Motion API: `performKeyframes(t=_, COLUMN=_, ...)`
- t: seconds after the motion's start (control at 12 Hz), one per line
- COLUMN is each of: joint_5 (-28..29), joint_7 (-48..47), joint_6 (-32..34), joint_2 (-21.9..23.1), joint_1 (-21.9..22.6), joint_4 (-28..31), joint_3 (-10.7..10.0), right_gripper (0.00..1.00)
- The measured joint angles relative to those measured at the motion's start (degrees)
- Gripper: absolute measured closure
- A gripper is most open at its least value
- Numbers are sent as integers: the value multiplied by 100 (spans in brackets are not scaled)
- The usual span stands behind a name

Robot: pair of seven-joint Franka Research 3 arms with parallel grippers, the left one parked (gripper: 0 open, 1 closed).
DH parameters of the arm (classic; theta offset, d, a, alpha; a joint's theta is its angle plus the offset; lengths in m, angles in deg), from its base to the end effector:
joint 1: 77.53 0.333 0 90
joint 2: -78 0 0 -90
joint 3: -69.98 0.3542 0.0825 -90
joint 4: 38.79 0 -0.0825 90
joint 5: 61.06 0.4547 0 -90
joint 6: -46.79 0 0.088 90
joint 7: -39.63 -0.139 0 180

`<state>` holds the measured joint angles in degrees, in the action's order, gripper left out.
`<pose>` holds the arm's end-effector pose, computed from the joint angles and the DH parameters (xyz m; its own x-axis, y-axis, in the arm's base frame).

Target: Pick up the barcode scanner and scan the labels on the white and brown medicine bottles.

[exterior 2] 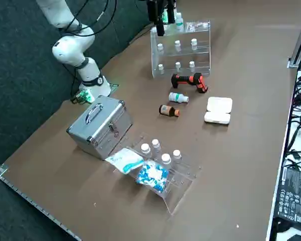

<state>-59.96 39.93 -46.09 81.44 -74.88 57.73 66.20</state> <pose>0.6070 -0.0104 0.6101 0.9999 -0.0153 -0.0035 -0.0154 -0.9996 -0.0231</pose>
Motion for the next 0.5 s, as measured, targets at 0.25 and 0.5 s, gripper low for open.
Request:
performKeyframes(t=0.25, joint_5=6, joint_7=-3, joint_6=0, joint_2=-2, joint_1=1, joint_4=-14, joint_3=0, right_gripper=0)
performKeyframes(t=0.5, joint_5=67, joint_7=-3, joint_6=-40, joint_2=-111, joint_1=32, joint_4=-55, joint_3=0, right_gripper=0)
